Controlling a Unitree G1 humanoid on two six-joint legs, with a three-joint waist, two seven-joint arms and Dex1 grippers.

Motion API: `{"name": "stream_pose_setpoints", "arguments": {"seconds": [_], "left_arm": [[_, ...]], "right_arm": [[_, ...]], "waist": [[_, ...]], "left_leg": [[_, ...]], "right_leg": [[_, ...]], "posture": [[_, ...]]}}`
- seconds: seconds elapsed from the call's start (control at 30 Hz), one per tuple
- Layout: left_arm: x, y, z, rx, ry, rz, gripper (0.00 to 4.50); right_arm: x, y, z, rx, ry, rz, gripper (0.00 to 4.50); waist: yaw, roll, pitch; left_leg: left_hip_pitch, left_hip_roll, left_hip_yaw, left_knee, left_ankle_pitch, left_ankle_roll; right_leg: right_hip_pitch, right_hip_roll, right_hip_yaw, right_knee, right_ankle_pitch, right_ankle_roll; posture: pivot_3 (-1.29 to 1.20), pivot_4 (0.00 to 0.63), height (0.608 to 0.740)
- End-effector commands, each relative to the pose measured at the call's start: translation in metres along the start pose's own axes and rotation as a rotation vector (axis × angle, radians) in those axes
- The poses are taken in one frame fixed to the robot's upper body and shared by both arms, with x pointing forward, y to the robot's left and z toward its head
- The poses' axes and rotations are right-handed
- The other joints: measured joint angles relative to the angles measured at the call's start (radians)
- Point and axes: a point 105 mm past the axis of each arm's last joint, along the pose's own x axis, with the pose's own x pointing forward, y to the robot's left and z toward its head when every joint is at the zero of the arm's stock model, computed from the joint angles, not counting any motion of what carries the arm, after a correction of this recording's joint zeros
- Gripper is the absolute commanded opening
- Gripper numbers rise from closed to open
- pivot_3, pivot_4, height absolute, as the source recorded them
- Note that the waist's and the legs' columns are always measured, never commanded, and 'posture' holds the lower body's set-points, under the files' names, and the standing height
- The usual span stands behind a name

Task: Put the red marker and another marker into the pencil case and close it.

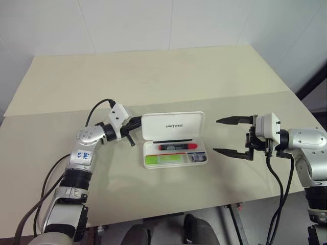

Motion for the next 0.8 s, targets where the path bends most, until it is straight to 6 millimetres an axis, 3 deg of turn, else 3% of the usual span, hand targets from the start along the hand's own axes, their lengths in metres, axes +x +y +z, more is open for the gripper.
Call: {"name": "stream_pose_setpoints", "arguments": {"seconds": [0.03, 0.27, 0.33, 0.53, 0.8], "left_arm": [[-0.004, 0.007, 0.014, 0.079, -0.033, -0.02, 0.01], [-0.006, -0.008, 0.039, 0.197, -0.108, -0.204, 0.01], [-0.004, -0.018, 0.043, 0.24, -0.113, -0.285, 0.01], [0.002, -0.04, 0.044, 0.295, -0.094, -0.438, 0.01], [0.011, -0.06, 0.036, 0.308, -0.019, -0.541, 0.01]], "right_arm": [[-0.001, -0.001, 0.009, -0.041, -0.015, -0.017, 4.5], [0.0, 0.0, 0.01, -0.03, -0.022, -0.04, 4.5], [-0.001, -0.007, 0.02, 0.04, -0.088, -0.096, 4.5], [-0.008, -0.015, 0.042, 0.187, -0.155, -0.108, 4.5], [-0.017, -0.002, 0.043, 0.205, -0.051, -0.029, 4.5]], "waist": [[0.0, 0.0, 0.0], [0.005, 0.0, 0.0], [0.003, 0.0, 0.0], [0.005, 0.0, 0.0], [0.006, 0.0, 0.0]], "left_leg": [[0.0, 0.0, 0.0, 0.0, 0.0, 0.0], [0.0, 0.0, 0.0, 0.001, 0.0, 0.0], [0.0, 0.0, 0.0, 0.001, 0.0, 0.0], [-0.001, 0.001, 0.0, 0.001, 0.0, 0.0], [-0.001, 0.001, 0.0, 0.0, 0.0, 0.0]], "right_leg": [[0.0, 0.0, 0.0, 0.0, 0.0, 0.0], [0.0, -0.001, -0.001, 0.0, 0.0, 0.0], [0.0, -0.001, -0.002, 0.0, 0.0, 0.0], [0.0, -0.001, -0.004, 0.0, 0.0, 0.0], [0.0, -0.001, -0.004, 0.0, 0.0, 0.0]], "posture": [[0.0, 0.15, 0.74], [0.0, 0.15, 0.74], [0.0, 0.15, 0.74], [0.0, 0.15, 0.74], [0.0, 0.15, 0.74]]}}
